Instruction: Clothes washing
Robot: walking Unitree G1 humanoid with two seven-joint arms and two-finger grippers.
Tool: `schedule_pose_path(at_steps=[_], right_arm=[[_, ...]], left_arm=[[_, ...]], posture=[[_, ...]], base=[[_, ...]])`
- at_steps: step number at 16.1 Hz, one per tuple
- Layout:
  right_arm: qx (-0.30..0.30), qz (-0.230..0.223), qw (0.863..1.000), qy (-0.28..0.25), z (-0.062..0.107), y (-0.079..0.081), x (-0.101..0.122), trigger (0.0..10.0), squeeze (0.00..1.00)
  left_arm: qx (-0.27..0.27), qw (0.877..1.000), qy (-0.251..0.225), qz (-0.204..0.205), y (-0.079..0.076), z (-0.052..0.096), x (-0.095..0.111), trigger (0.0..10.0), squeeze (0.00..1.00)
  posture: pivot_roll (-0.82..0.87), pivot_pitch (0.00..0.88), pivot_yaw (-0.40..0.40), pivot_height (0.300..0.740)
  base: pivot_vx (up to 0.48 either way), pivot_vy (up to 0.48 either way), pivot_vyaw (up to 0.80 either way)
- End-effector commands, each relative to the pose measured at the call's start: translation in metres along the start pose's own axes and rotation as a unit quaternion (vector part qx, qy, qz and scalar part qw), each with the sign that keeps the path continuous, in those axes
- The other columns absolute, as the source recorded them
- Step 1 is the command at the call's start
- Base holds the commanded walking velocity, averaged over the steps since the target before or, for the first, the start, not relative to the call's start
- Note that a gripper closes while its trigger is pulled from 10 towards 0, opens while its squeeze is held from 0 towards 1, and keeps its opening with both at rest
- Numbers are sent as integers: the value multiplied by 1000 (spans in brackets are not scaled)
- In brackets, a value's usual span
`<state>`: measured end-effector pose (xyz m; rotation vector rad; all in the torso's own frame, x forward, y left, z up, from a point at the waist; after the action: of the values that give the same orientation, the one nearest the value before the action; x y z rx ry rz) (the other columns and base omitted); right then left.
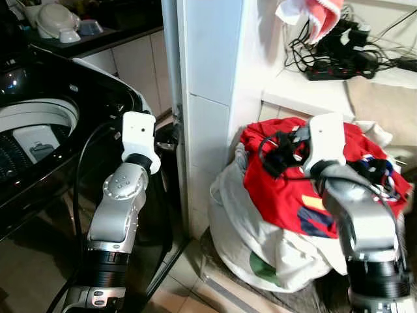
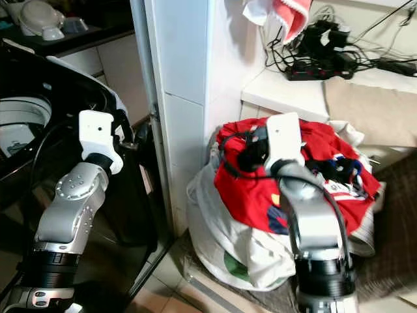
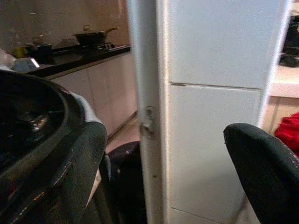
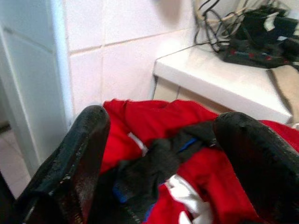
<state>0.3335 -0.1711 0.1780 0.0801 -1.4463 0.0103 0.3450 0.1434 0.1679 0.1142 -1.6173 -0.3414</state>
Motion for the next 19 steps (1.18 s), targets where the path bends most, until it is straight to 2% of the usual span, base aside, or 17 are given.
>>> schedule_pose_path(at_steps=[1, 3, 6, 8, 11, 15, 17, 18, 19], right_arm=[[1, -12, 1000, -5, -4, -5, 4, 10000, 1000], [9, -16, 1000, 13, -10, -7, 1, 10000, 1000], [40, -6, 996, 77, -21, -10, -18, 10000, 1000], [47, -4, 996, 80, -26, -11, -19, 10000, 1000], [15, -21, 997, 67, -31, -19, -17, 10000, 1000], [11, -42, 996, 79, -43, -23, -30, 10000, 1000], [-23, -44, 994, 93, -47, -34, -39, 10000, 1000], [-35, -61, 992, 108, -49, -37, -45, 10000, 0], [-32, -63, 991, 118, -49, -36, -50, 10000, 0]], left_arm=[[-7, 1000, 2, -7, -2, 0, 1, 10000, 0], [-13, 1000, 1, -16, -3, 0, 2, 10000, 0], [-25, 999, -2, -24, -1, 0, 3, 10000, 0], [-36, 999, -7, -28, 1, 3, 4, 10000, 0], [-33, 999, -12, -40, 4, 7, 5, 10000, 0], [-87, 995, -30, -42, -7, 8, 11, 10000, 0], [-133, 989, -47, -40, -15, 13, 15, 10000, 0], [-167, 984, -57, -38, -19, 17, 16, 10000, 0], [-195, 978, -60, -31, -22, 21, 16, 10000, 0]], posture=[[-75, 0, 5, 740], [-73, 0, 6, 740], [-69, 0, 6, 740], [-60, 0, 1, 740], [-29, 0, -12, 740], [-19, 0, 1, 740], [-15, 0, 2, 740], [-10, 0, 2, 740], [-10, 0, 2, 740]], base=[[0, 0, 0], [0, 0, 0], [0, 0, 0], [0, 0, 0], [0, 0, 0], [0, 0, 0], [0, 0, 0], [0, 0, 0], [0, 0, 0]])
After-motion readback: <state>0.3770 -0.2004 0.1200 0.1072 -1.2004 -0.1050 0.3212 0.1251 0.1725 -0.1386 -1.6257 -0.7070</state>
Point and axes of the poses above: a point about 5 cm out from each wrist's last joint towards the gripper, its own z axis pointing back from the gripper into the wrist, its own x axis along the axis of the wrist's last joint, y = z × x, the point moved 2 cm from there along -z, pointing out of the wrist towards the gripper, and after that the axes turned 12 degrees about -z, right-handed, at the moved point
